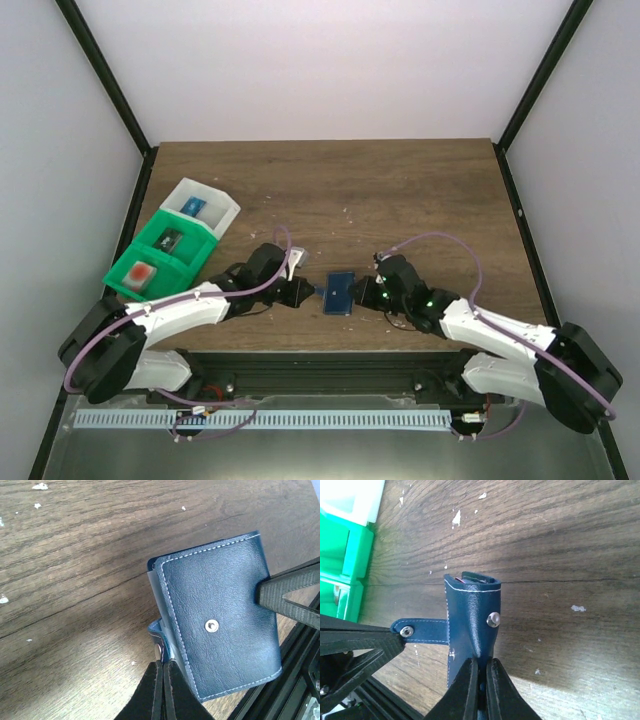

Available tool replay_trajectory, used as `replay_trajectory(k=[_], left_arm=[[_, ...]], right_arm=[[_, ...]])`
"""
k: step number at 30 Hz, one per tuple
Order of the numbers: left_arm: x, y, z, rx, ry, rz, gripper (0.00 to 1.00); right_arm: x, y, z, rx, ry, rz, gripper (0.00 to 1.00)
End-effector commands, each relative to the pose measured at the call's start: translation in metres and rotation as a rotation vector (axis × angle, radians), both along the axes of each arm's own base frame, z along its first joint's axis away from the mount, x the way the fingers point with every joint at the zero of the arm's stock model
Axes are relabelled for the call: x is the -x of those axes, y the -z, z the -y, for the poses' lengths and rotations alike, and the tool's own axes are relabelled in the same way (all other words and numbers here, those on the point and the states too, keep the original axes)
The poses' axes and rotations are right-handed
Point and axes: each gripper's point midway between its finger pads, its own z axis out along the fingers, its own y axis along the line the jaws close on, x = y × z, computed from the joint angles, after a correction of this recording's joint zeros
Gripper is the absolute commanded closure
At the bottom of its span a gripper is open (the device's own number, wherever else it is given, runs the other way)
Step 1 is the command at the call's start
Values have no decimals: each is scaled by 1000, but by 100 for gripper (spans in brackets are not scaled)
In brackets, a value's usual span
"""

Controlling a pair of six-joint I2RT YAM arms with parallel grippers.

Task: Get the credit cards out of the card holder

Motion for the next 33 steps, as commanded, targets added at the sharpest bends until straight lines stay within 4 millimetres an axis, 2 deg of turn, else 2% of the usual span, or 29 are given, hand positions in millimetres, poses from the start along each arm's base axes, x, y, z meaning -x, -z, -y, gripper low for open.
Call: replay_trajectory(k=[1, 5, 9, 15, 18, 20, 24, 33], left_arm=[[0, -4, -4, 8, -26, 5, 100], [1, -3, -8, 12, -60, -20, 100], [13, -19, 3, 128, -18, -53, 100], [15, -55, 8, 250, -29, -25, 100], [14, -63, 7, 265, -30, -5, 100], [14, -63, 7, 259, -27, -1, 100], [14, -54, 6, 225, -25, -5, 100], [10, -31, -10, 135, -87, -1, 100]], right_arm=[[-10, 12, 6, 78, 18, 48, 99], [-19, 27, 17, 194, 47, 61, 89], [-23, 24, 18, 261, 45, 35, 71], [-14, 9, 0, 206, -38, -6, 48], [-9, -3, -15, 139, -85, 0, 40], [-8, -7, -24, 121, -107, 12, 38], [-7, 3, -30, 144, -133, -14, 38], [-4, 22, -30, 154, -135, -52, 50]])
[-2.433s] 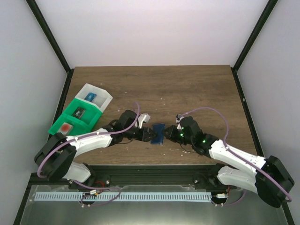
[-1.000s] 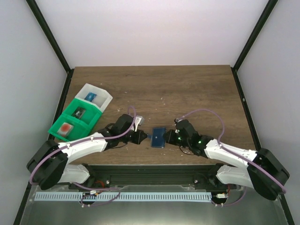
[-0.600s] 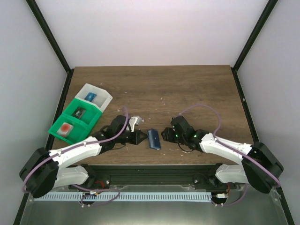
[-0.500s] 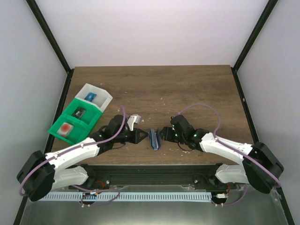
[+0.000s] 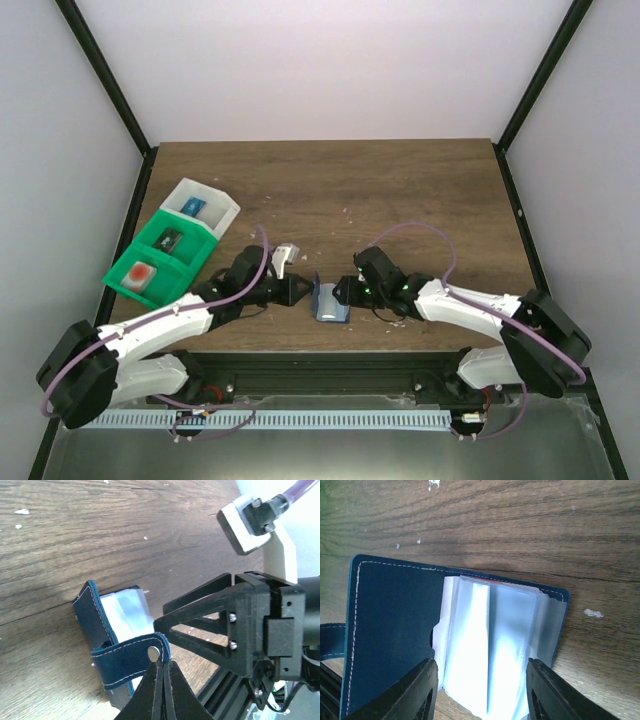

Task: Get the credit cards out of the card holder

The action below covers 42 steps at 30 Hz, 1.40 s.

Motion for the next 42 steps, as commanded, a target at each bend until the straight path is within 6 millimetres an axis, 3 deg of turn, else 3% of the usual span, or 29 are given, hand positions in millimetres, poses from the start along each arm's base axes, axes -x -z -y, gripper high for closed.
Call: replay_trajectory(k=[1, 7, 12, 18, 24, 26, 29, 33, 42], left_arm=[[-2, 19, -13, -75, -46, -4, 100], [-11, 41, -39, -212, -166, -34, 100], [-14, 55, -56, -310, -234, -68, 100], [-11, 49, -40, -242, -188, -93, 71], [-4, 68, -35, -236, -147, -126, 66], [-2, 75, -36, -248, -134, -136, 70], [1, 80, -33, -243, -104, -141, 86], [4, 76, -25, -191, -83, -150, 100], [10, 85, -19, -129, -75, -191, 100]], right_arm=[[0, -3, -8, -37, -6, 0, 51], [8, 17, -1, -47, 53, -63, 47], [11, 17, 0, -78, 59, -61, 58], [12, 17, -8, -119, 46, -78, 59], [11, 14, -16, -158, 23, -74, 68], [11, 12, -18, -162, 11, -66, 71], [10, 6, -19, -174, 4, -46, 71], [8, 6, -14, -138, 18, -37, 67], [10, -20, 2, -180, 53, 47, 68]])
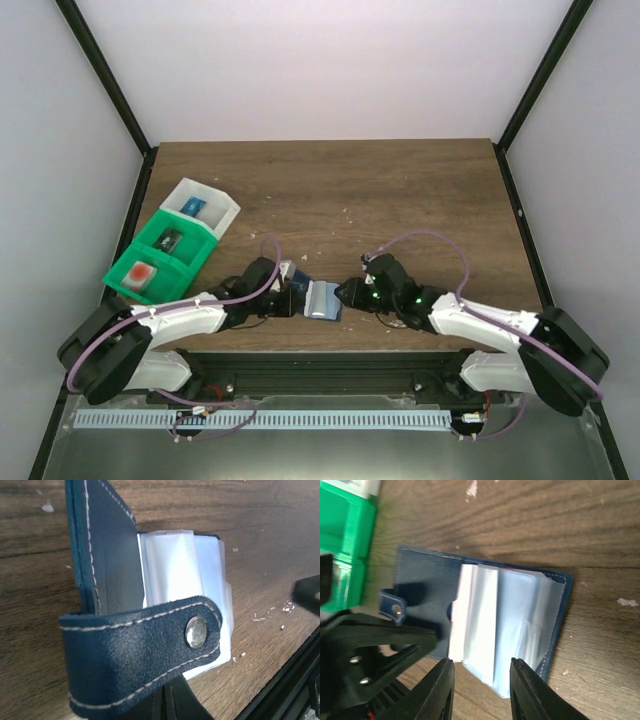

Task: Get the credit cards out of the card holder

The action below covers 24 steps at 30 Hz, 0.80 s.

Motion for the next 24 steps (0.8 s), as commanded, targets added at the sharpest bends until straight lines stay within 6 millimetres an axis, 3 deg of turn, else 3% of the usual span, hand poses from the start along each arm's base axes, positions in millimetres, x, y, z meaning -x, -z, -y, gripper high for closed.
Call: replay_trajectory(k=[1, 5, 9, 14, 16, 19, 24], left_arm=[[7, 5, 7, 73, 10, -31, 100], [17, -9, 21, 226, 38, -66, 100], [20, -30, 31, 358, 57, -51, 100], [2, -11, 6, 111, -23, -7, 67], [-4, -13, -6, 50, -62, 35, 59], [-9, -19, -19, 3, -96, 87, 52], [-15, -15, -34, -82, -129, 92, 50]], right_arm=[[3, -10, 7, -22, 17, 42, 67], [9, -6, 3, -58, 0, 10, 57], [6, -1, 3, -36, 13, 6, 56], [4, 2, 3, -19, 13, 4, 56], [6, 3, 4, -21, 13, 2, 56], [7, 3, 6, -26, 14, 2, 56], [8, 2, 6, -28, 14, 4, 56]])
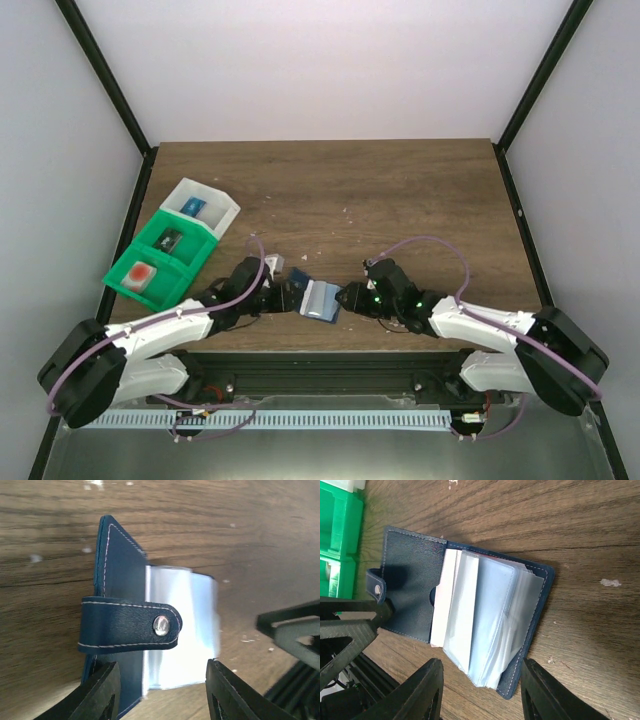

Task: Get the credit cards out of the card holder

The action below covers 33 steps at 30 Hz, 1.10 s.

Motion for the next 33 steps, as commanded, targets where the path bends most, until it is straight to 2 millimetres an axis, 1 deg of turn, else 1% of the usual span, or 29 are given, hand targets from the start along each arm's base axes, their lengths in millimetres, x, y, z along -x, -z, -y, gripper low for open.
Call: replay_trajectory(k=[1, 3, 7, 9, 13, 15, 19, 22, 23, 25, 26, 28, 29, 33], left_arm=[[-8, 11, -25, -160, -53, 3, 49], [-10, 8, -28, -185, -49, 17, 47], [-16, -5, -31, -198, -57, 65, 40], [-19, -7, -34, -209, -70, 73, 38], [-21, 0, -37, -235, -69, 53, 38], [-18, 2, -31, -211, -31, 52, 38], [-10, -8, -8, -90, 62, 51, 38], [-8, -10, -3, -48, 77, 57, 39], [-10, -8, -5, -56, 65, 54, 41], [-14, -2, -9, -76, 47, 46, 48], [-15, 0, -10, -85, 41, 44, 55], [-16, 4, -11, -94, 41, 39, 73], [-16, 6, -10, -97, 45, 31, 81], [-10, 11, -3, -66, 77, -3, 92]], right_arm=[[0, -6, -2, -15, -2, 21, 56], [0, -7, -1, -14, -4, 23, 56], [0, -5, -2, -7, -9, 27, 56], [-1, -4, -3, -7, -12, 24, 56], [0, 1, -7, -16, -26, 10, 56], [0, 3, -9, -13, -32, 4, 56], [0, 4, -9, -13, -33, 4, 56], [0, 4, -8, -14, -33, 7, 56], [0, 5, -8, -12, -33, 8, 56], [1, 5, -8, -16, -35, 5, 56], [2, 5, -8, -16, -36, 5, 56], [3, 4, -8, -21, -37, 4, 56], [3, 3, -8, -26, -37, 6, 56], [2, 1, -4, -23, -22, 20, 55]])
